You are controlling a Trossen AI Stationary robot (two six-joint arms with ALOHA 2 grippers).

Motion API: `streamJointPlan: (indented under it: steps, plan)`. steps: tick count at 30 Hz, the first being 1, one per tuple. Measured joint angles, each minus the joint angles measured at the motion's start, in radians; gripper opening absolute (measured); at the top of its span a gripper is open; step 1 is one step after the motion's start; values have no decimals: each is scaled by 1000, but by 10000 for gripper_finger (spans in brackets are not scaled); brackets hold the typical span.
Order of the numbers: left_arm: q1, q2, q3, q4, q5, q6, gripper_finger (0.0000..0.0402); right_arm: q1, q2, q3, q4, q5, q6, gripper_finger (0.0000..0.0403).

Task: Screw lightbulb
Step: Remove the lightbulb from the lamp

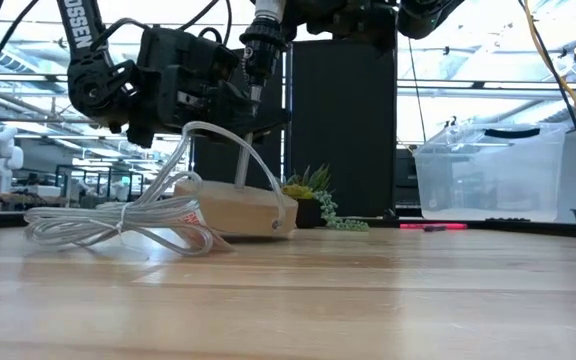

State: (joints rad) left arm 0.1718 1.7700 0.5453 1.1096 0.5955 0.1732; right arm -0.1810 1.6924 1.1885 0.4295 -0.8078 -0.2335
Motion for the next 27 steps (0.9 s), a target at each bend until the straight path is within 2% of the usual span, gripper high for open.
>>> streamJointPlan:
  steps: [6,17,22,27]
  plan:
    - [23,49,15,18,59,-31,22,10,0,0,-29,-2,-86,177]
    - [27,118,117,2,209,-63,22,10,0,-1,-6,-14,-13,187]
    - [26,123,121,-4,215,-78,22,19,0,-1,-6,-1,29,206]
    - [26,124,121,-21,215,-75,22,32,0,0,-5,46,34,242]
